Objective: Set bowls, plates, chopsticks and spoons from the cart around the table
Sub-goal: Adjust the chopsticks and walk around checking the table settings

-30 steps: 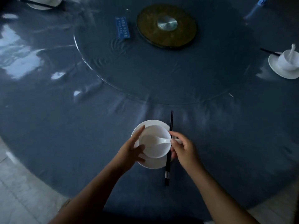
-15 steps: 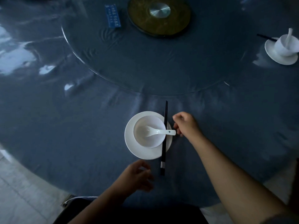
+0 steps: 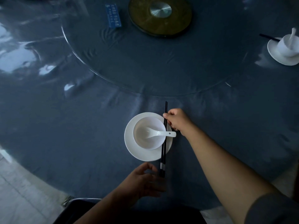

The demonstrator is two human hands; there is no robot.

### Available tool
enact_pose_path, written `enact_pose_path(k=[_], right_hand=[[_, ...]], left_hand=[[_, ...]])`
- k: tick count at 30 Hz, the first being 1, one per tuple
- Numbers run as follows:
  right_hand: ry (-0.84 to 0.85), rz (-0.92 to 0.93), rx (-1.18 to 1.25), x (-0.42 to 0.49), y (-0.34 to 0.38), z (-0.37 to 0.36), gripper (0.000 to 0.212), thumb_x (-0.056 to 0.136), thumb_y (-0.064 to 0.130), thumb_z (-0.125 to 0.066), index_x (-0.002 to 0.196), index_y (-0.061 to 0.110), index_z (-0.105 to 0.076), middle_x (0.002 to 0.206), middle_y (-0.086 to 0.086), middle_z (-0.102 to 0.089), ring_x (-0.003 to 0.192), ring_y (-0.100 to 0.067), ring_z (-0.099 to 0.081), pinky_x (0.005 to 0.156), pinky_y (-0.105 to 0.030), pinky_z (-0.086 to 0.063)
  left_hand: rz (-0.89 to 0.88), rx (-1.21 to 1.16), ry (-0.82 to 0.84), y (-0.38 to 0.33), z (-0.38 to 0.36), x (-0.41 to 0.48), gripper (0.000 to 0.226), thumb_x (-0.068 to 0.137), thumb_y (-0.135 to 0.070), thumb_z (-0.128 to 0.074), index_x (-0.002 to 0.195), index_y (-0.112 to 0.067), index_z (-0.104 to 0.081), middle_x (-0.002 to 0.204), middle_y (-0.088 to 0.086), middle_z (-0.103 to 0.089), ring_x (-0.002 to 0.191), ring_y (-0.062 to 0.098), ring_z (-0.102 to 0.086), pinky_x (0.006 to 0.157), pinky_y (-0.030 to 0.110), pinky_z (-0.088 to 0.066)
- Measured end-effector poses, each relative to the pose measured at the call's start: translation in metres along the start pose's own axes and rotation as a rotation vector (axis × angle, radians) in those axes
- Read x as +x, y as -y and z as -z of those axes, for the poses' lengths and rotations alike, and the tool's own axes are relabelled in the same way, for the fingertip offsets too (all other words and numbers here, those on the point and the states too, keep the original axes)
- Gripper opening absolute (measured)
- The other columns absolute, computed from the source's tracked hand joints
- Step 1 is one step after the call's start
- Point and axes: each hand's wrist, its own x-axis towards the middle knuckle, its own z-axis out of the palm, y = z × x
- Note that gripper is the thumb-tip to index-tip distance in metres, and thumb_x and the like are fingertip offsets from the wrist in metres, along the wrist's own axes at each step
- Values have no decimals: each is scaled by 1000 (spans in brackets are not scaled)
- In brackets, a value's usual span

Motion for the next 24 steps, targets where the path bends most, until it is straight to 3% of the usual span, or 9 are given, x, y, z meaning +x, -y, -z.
enact_pose_path(k=[16,24], right_hand=[[-33,37,44,5,4,-5,29,97,21,-56,72,9,-67,52,-1,-51,29,-7,-35,32,-18,-27],[-79,-1,49,2,6,-4,32,96,30,-56,86,1,-63,56,-3,-56,35,-12,-41,36,-21,-33]], left_hand=[[20,-18,-20,0,9,2,19,93,7,-48,103,-8,-53,119,28,-67,92,45,-70,75,49,-57],[38,61,-87,-4,7,1,19,94,7,-47,105,-7,-52,108,24,-70,78,39,-71,61,41,-59]])
